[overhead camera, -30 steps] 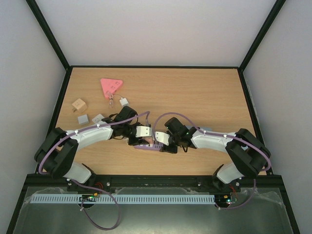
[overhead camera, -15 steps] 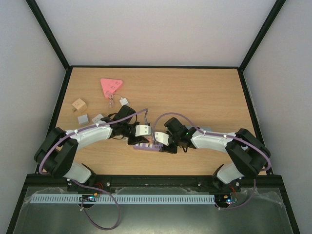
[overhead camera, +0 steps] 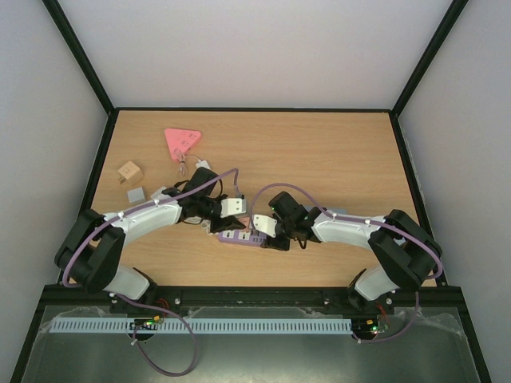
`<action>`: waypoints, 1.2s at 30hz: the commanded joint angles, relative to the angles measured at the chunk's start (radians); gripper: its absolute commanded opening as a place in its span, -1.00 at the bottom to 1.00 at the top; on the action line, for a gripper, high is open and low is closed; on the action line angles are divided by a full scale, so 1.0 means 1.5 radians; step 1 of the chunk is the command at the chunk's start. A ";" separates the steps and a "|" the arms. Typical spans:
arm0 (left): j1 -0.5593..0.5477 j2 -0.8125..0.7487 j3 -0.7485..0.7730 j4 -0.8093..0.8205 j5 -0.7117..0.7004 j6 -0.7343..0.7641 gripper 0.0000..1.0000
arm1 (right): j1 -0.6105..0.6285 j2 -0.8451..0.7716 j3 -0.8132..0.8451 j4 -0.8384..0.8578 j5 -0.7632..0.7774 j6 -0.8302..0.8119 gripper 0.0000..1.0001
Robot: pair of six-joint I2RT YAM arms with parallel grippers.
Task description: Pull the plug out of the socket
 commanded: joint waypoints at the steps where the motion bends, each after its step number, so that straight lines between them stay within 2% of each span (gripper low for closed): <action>1: 0.003 0.008 0.029 -0.016 0.059 -0.020 -0.52 | -0.001 0.011 0.014 0.000 0.022 0.005 -0.86; 9: 0.042 0.002 0.038 -0.056 0.038 0.016 -0.53 | -0.001 0.007 0.011 0.001 0.022 0.006 -0.87; 16: 0.185 -0.030 0.064 -0.072 0.065 -0.003 -0.51 | -0.002 0.010 0.021 -0.015 0.047 -0.013 -0.85; 24: 0.307 0.015 0.109 -0.096 0.013 -0.036 -0.49 | -0.009 0.049 0.075 -0.058 0.072 -0.037 -0.76; 30: 0.381 0.086 0.154 -0.135 -0.024 -0.060 -0.48 | -0.029 0.064 0.102 -0.082 0.071 -0.047 -0.60; 36: 0.426 0.147 0.174 -0.150 -0.032 -0.089 -0.47 | -0.034 0.071 0.126 -0.096 0.072 -0.051 -0.32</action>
